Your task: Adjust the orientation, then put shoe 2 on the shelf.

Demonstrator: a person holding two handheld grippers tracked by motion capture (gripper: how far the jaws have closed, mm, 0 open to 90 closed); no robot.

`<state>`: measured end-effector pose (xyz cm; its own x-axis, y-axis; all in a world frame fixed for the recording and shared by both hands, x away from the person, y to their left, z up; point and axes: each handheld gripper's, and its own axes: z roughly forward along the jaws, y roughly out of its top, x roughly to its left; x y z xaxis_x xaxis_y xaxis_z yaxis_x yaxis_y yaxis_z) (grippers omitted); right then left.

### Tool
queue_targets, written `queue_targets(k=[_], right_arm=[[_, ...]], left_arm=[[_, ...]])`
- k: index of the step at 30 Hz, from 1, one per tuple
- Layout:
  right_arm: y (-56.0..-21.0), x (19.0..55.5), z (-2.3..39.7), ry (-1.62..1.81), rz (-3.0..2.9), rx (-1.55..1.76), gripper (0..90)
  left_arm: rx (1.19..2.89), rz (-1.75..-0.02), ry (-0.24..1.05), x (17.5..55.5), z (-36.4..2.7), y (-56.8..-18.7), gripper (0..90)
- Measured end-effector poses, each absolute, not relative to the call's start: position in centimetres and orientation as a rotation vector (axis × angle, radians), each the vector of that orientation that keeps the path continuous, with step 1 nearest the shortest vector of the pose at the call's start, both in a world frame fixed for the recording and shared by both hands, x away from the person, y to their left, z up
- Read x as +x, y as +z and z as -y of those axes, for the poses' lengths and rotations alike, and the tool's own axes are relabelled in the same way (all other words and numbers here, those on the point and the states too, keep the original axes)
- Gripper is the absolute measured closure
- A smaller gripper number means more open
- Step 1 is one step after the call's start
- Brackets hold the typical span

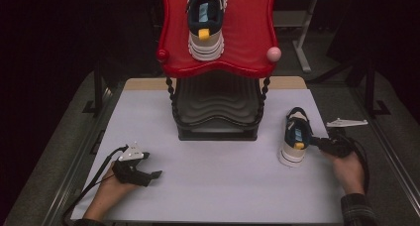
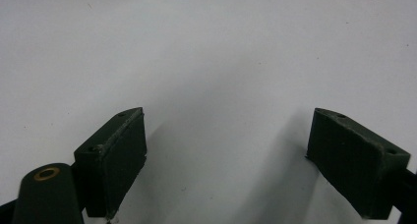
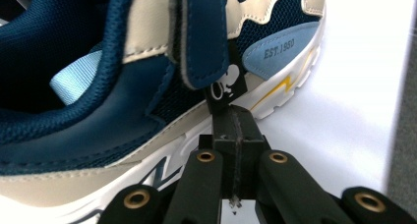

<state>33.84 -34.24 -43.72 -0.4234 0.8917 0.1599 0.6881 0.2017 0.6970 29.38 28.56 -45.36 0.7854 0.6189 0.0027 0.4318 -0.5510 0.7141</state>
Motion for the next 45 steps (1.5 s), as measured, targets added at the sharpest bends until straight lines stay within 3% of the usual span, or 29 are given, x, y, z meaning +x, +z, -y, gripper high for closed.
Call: queue_targets(k=[11,23,34,45], right_arm=[[-43.4,34.6,33.3,1.102,-2.213,1.463,86.2],[-38.8,32.9,35.4,1.370,-2.099,1.422,62.1],[-38.0,35.8,34.3,1.470,-2.110,1.379,52.2],[-38.6,37.8,33.0,1.442,-2.173,1.356,48.1]], left_arm=[[2.239,-0.776,0.329,29.4,-28.6,-45.4,14.1],[2.240,-0.776,0.328,29.4,-28.6,-45.4,14.1],[2.240,-0.775,0.330,29.4,-28.6,-45.4,14.1],[2.240,-0.775,0.333,29.4,-28.6,-45.4,14.1]])
